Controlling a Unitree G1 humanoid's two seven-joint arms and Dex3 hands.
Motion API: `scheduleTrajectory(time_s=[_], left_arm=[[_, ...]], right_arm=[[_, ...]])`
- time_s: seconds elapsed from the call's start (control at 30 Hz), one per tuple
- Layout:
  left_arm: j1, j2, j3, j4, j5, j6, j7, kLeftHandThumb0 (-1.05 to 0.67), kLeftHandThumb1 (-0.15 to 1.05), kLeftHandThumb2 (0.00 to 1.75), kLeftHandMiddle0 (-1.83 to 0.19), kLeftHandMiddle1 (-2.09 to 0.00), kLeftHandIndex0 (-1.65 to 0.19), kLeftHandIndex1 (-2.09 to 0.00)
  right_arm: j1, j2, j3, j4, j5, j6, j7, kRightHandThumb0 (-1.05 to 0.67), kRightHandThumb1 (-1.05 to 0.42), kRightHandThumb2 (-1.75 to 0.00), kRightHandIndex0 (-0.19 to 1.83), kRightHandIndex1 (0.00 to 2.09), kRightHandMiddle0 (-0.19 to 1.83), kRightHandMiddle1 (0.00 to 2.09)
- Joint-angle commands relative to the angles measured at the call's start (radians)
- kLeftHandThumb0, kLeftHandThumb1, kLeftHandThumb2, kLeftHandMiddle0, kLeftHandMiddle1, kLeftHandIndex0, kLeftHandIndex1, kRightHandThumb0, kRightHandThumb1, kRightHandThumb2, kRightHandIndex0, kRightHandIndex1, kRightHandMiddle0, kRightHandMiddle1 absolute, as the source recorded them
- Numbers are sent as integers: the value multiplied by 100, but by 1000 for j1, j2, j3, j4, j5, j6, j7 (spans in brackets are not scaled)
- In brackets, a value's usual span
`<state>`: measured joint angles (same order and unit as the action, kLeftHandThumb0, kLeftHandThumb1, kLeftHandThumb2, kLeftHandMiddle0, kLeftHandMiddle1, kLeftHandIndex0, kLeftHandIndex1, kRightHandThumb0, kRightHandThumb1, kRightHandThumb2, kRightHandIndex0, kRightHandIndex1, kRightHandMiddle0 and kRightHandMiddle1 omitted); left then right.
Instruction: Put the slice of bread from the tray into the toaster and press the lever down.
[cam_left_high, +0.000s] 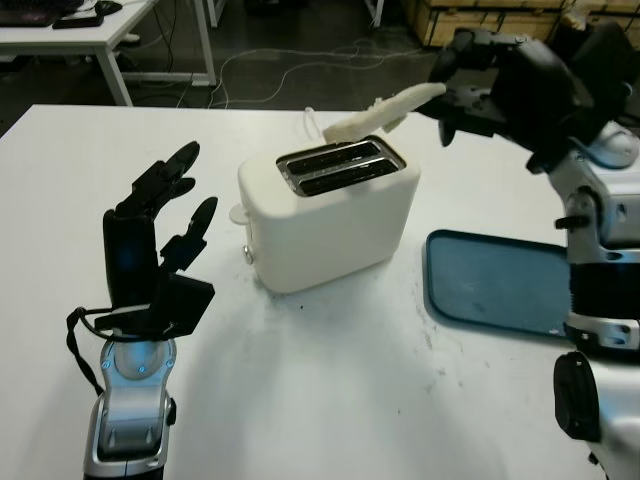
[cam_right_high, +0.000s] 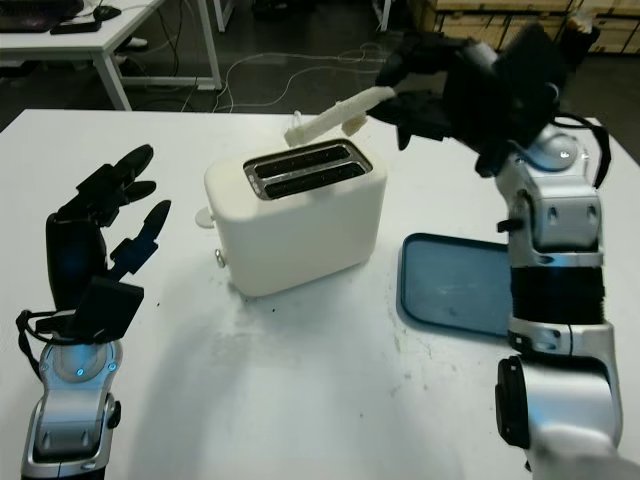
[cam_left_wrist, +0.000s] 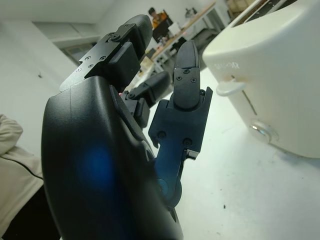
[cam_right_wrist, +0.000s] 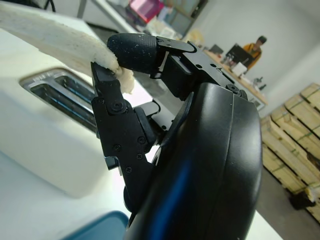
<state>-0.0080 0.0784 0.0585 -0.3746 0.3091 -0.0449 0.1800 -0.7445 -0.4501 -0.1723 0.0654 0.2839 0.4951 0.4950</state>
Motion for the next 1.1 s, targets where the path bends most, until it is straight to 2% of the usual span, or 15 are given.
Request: scheduleTrajectory(time_s=[0.0,0.23,0.47,0.67,1.07], left_arm=[[0,-1,-4,-10,18,4,5,-40,92,21,-43,-81,-68,-1],[-1,0,-4,-1,12,-9,6,-39,92,21,-43,-81,-68,-1],[0,-4,-7,-11,20,9,10,-40,92,21,-43,-81,-68,-1],[2,-5,-6,-9,27,4,12,-39,92,21,-43,-80,-68,-1],[-1,-5,-5,-5,24,-2,11,-39,92,21,-44,-80,-68,-1]], right_arm=[[21,3,-24,-48,44,44,-6,-40,-92,-12,102,161,93,135],[60,-15,-20,-85,73,57,21,-40,-92,-12,107,154,95,133],[53,-5,17,-50,41,47,14,-40,-92,-12,107,158,93,145],[26,-13,69,20,-9,30,15,-38,-92,-15,107,155,97,137],[34,1,83,14,-20,76,10,-37,-92,-11,110,153,99,129]])
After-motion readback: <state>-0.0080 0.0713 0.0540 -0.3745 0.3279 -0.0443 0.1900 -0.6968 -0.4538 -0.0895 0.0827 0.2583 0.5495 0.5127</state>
